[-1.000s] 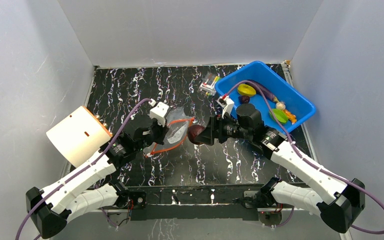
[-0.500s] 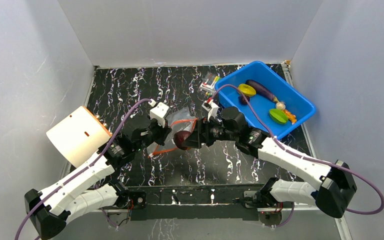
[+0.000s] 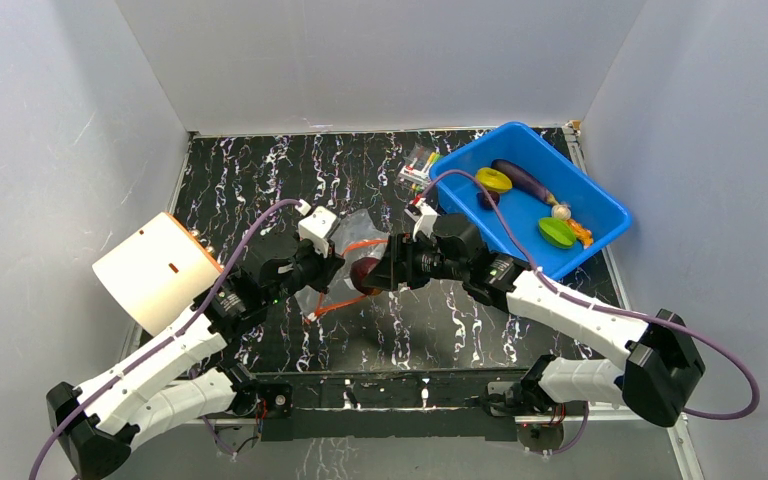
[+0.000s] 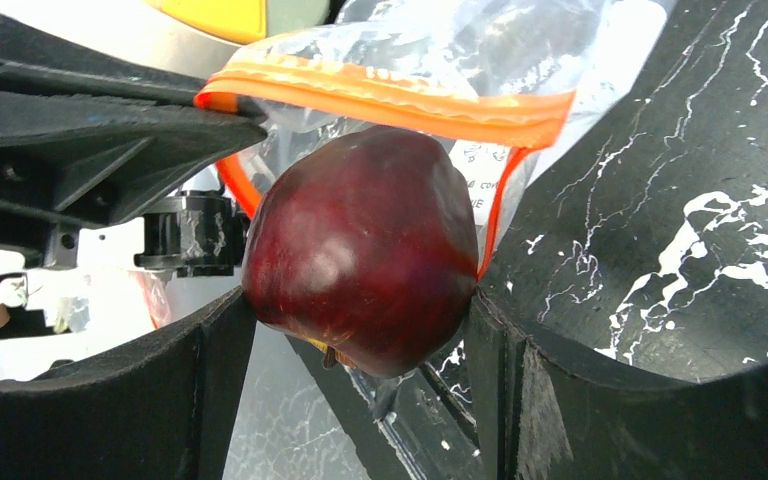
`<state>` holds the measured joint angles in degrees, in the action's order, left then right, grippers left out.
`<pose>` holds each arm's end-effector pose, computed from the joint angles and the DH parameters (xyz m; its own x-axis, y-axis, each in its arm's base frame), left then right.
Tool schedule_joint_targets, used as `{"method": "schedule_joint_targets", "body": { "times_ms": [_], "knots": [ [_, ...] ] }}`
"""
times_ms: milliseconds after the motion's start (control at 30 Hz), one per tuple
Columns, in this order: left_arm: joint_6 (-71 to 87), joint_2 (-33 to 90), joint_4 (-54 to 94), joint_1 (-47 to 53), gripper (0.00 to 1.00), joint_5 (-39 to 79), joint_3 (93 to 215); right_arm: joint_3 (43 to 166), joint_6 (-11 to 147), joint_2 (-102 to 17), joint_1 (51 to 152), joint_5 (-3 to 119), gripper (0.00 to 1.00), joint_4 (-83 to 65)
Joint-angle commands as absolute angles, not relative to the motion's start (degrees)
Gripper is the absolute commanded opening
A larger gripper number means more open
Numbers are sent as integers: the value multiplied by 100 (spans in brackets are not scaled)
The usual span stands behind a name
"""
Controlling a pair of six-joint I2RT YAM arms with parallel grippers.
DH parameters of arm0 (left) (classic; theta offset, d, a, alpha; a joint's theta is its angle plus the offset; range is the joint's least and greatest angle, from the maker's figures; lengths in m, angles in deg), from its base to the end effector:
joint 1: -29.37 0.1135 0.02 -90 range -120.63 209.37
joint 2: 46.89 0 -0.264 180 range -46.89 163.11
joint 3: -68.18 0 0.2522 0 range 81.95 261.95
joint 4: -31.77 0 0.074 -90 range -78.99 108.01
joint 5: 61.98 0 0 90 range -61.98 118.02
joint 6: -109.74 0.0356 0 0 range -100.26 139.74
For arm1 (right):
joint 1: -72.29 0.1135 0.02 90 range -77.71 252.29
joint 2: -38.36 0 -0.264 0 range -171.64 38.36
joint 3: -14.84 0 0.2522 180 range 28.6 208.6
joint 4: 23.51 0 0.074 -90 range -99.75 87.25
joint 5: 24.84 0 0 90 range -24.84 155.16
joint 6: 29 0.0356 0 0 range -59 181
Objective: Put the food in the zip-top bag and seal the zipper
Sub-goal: Place the fake vegetable in the zipper food storage bag.
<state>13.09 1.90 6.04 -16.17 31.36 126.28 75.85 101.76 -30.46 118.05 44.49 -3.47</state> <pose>0.1416 -0.1413 0.3219 -0.2746 0.1148 -0.9547 0.6459 0.7575 -0.0947 0.1789 0.2017 0.2753 -0.8267 0.0267 -0.5621 -0.4599 0.5436 0.7022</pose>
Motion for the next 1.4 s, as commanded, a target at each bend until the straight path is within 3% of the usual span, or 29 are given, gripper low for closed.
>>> {"method": "schedule_joint_targets", "body": {
  "times_ms": [0,633,1033,1367],
  "knots": [
    [1268,72,760,-1598,0,3011,12653,7870,10250,-3165,11834,4803,49,-528],
    [1253,47,769,-1598,0,3029,12647,7624,11443,-3473,11856,4721,48,-1677],
    [974,-40,969,-1598,0,2819,12669,7653,11580,-3863,11862,5182,49,-1663],
    [222,-55,1291,-1598,0,2846,12615,7192,11856,-3125,11869,6096,49,-1347]
  ]
}}
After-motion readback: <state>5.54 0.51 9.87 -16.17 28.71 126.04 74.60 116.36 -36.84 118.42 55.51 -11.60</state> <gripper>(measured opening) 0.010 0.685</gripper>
